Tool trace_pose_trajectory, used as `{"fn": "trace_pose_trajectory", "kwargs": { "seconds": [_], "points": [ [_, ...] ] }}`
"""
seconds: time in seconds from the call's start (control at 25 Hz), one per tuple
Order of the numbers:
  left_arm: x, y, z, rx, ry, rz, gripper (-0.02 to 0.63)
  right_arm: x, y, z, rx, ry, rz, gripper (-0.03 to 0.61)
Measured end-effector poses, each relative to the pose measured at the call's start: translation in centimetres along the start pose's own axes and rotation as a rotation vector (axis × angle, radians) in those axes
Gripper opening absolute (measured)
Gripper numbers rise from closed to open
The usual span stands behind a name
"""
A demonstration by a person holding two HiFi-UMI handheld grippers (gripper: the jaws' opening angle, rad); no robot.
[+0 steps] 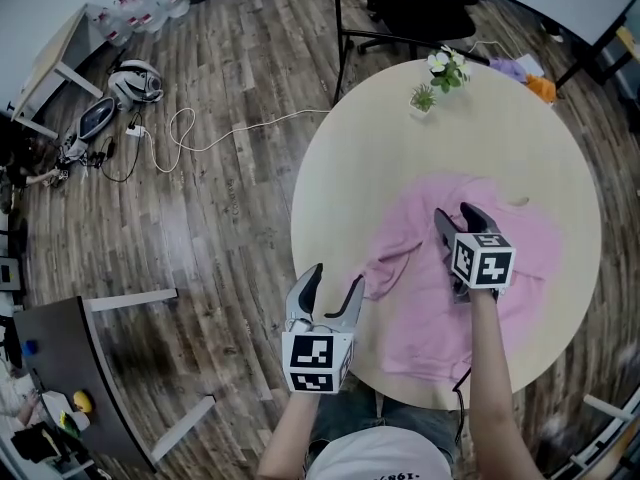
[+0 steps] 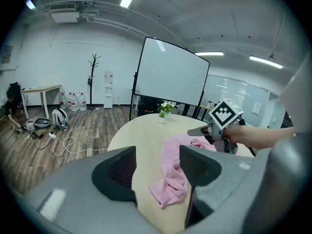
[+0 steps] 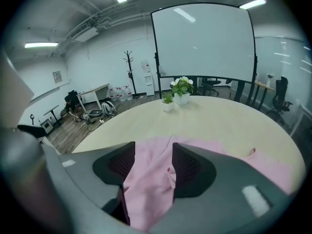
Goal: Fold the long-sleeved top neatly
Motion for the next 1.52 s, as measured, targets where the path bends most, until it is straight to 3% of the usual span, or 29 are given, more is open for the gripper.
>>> {"fn": "trace_pose_trajectory", "kwargs": {
  "seconds": [0.4,0.64,1.0,1.52],
  "points": [
    [0.9,-0.5,-0.3,-0.051,-0.029,-0.014,0.278,-2.0,-7.0,-0.8,0.028,-0.055,0.119,0.261],
    [3.6,0.2,-0.4,-0.053,-0.089,-0.111,0.244,-0.9,-10.4,-1.9,0.026,-0.068,0.145,0.255],
    [8.0,3.3,-0.3,-0.072,-0.175,-0.239,0.230,2.6,-11.8,-2.0,0.025,-0.037,0.125,0.252],
    [10.9,6.1,0.1,-0.080,-0.152,-0.367,0.136,7.0,-13.1,-1.3,0.083,0.051,0.079,0.244]
  ]
}}
Point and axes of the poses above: the fingertips, and each gripper's own axes: y forward along the fingers, z to its right, x out of its underside, the point moved 6 cm from there along -y, backward along the fingers, and after that the axes turned 4 degrees about -x, right-handed, at the moved point
